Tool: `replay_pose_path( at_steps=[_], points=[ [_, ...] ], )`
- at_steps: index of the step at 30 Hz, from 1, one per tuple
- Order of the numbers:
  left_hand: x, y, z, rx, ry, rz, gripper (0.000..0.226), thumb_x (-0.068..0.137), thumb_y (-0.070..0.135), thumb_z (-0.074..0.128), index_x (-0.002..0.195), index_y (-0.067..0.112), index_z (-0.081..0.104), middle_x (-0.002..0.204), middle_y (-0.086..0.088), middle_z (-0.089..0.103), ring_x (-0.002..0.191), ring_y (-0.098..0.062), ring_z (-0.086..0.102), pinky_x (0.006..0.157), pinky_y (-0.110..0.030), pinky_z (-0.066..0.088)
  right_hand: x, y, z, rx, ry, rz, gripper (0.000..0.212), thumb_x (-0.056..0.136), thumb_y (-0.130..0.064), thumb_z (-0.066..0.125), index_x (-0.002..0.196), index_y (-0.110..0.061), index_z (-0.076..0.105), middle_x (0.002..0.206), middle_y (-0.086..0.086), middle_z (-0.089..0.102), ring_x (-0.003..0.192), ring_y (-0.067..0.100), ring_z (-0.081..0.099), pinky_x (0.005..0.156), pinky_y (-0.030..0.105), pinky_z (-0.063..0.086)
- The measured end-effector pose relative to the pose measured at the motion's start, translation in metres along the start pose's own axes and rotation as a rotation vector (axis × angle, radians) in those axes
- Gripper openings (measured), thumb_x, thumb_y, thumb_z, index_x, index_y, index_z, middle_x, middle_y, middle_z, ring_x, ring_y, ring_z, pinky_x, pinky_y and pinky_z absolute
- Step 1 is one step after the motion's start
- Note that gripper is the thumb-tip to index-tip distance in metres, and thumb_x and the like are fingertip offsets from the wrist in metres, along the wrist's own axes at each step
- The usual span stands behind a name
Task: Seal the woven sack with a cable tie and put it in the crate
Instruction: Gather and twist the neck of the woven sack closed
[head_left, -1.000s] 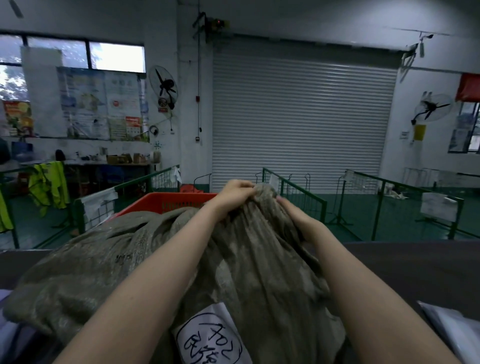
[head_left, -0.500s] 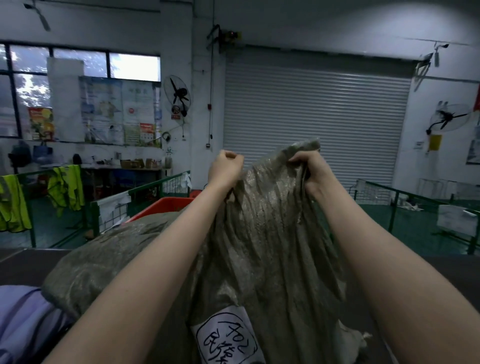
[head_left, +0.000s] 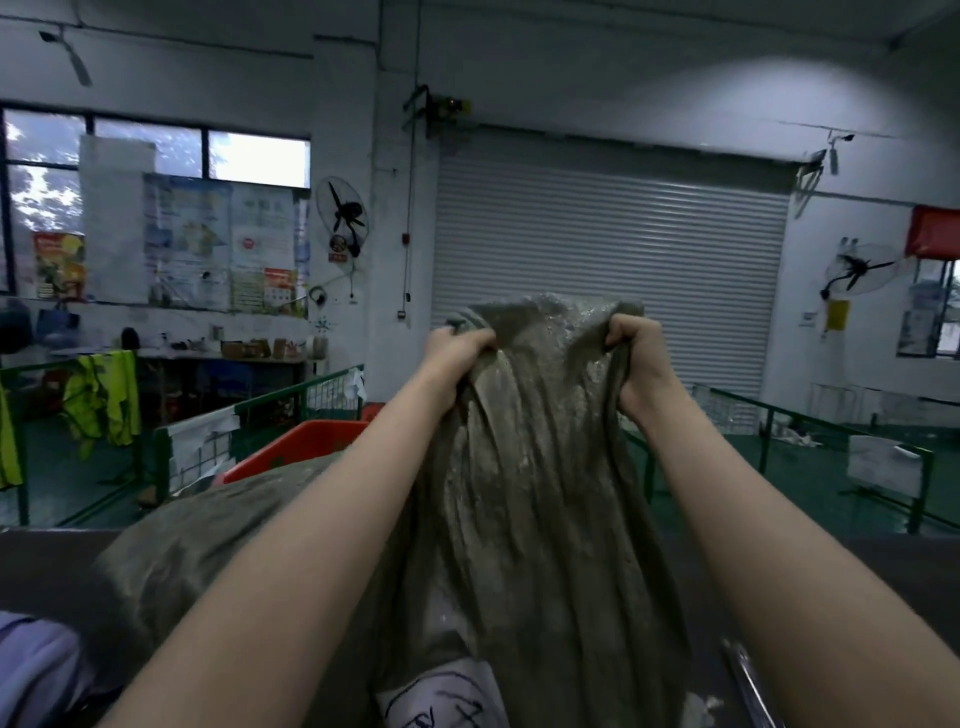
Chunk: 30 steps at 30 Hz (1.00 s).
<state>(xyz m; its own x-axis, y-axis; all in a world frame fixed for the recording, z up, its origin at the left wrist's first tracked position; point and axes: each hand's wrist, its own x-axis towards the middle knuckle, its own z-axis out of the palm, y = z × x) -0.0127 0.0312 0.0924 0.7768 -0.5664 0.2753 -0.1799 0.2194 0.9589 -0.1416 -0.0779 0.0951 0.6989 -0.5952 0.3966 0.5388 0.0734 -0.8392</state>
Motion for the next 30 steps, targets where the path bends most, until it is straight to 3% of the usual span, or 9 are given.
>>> replay_pose_path(
  at_steps=[3,6,10,13,16,18,22,26,30],
  points=[
    [0.008,0.018,-0.006,0.015,0.113,0.124,0.01,0.069,0.01,0.065,0.076,0.015,0.059,0.094,-0.015,0.067,0.095,-0.032,0.064,0.09,-0.043,0.053,-0.001,-0.008,-0.017,-0.327,-0.05,0.107,0.02,0.06,-0.001,0.036,0.044,-0.013,0.038,0.038,0.0,0.04,0.032,0.015,0.042,0.038,0.015,0.035],
    [0.002,0.038,-0.004,0.076,0.059,0.215,0.021,0.073,-0.001,0.057,0.067,0.018,0.049,0.076,-0.003,0.055,0.077,-0.021,0.056,0.07,-0.033,0.05,-0.005,-0.017,-0.026,-0.505,-0.209,0.236,0.012,0.046,-0.009,0.059,0.055,-0.009,0.05,0.053,0.006,0.046,0.045,0.019,0.047,0.047,0.022,0.043],
    [-0.007,0.052,0.01,0.062,-0.088,0.315,0.027,0.072,-0.01,0.049,0.074,0.017,0.048,0.078,-0.002,0.051,0.075,-0.016,0.051,0.058,-0.026,0.043,-0.006,-0.027,-0.029,-0.111,-0.448,0.158,0.048,0.056,-0.036,0.076,0.094,-0.008,0.071,0.088,0.011,0.074,0.08,0.022,0.072,0.071,0.033,0.06],
    [-0.012,0.06,0.017,0.108,-0.163,0.31,0.027,0.073,-0.01,0.047,0.084,0.015,0.048,0.078,-0.002,0.051,0.074,-0.016,0.051,0.056,-0.024,0.042,0.006,-0.031,-0.026,0.168,-0.314,0.067,0.074,0.06,-0.061,0.059,0.108,-0.006,0.068,0.116,0.018,0.068,0.102,0.031,0.068,0.086,0.044,0.055],
    [-0.011,0.067,0.023,0.204,-0.298,0.298,0.024,0.075,-0.007,0.045,0.073,0.016,0.047,0.071,-0.003,0.05,0.065,-0.015,0.05,0.052,-0.021,0.042,0.021,-0.035,-0.011,0.08,-0.206,0.037,0.068,0.076,-0.054,0.056,0.125,-0.005,0.055,0.122,0.018,0.063,0.102,0.029,0.066,0.088,0.039,0.055],
    [-0.009,0.067,0.029,0.234,-0.386,0.326,0.02,0.071,-0.003,0.047,0.066,0.016,0.048,0.063,-0.001,0.05,0.059,-0.014,0.049,0.047,-0.017,0.041,0.025,-0.035,0.005,-0.015,-0.235,0.022,0.053,0.083,-0.04,0.056,0.12,-0.002,0.058,0.108,0.016,0.068,0.091,0.025,0.069,0.082,0.037,0.058],
    [-0.012,0.058,0.043,0.263,-0.493,0.392,0.024,0.072,-0.004,0.048,0.073,0.018,0.057,0.054,0.005,0.06,0.048,-0.002,0.059,0.048,-0.013,0.045,0.028,-0.026,0.028,-0.052,-0.201,0.065,0.03,0.088,-0.023,0.053,0.068,-0.009,0.07,0.057,0.006,0.07,0.053,0.016,0.068,0.058,0.024,0.057],
    [-0.005,0.043,0.034,0.237,-0.706,0.247,0.013,0.069,0.01,0.052,0.078,0.015,0.061,0.071,-0.002,0.063,0.067,-0.014,0.059,0.066,-0.026,0.047,0.04,-0.015,0.024,0.059,0.016,0.054,0.029,0.093,-0.013,0.037,0.072,-0.005,0.055,0.042,0.003,0.063,0.038,0.014,0.061,0.046,0.02,0.051],
    [0.012,0.034,0.031,0.066,-0.231,0.322,0.018,0.088,0.012,0.046,0.09,0.01,0.064,0.093,-0.003,0.062,0.087,-0.016,0.056,0.081,-0.031,0.045,0.037,-0.004,0.016,0.076,0.098,0.101,0.033,0.093,-0.012,0.03,0.067,-0.006,0.05,0.038,0.004,0.06,0.038,0.018,0.059,0.049,0.022,0.048]
  ],
)
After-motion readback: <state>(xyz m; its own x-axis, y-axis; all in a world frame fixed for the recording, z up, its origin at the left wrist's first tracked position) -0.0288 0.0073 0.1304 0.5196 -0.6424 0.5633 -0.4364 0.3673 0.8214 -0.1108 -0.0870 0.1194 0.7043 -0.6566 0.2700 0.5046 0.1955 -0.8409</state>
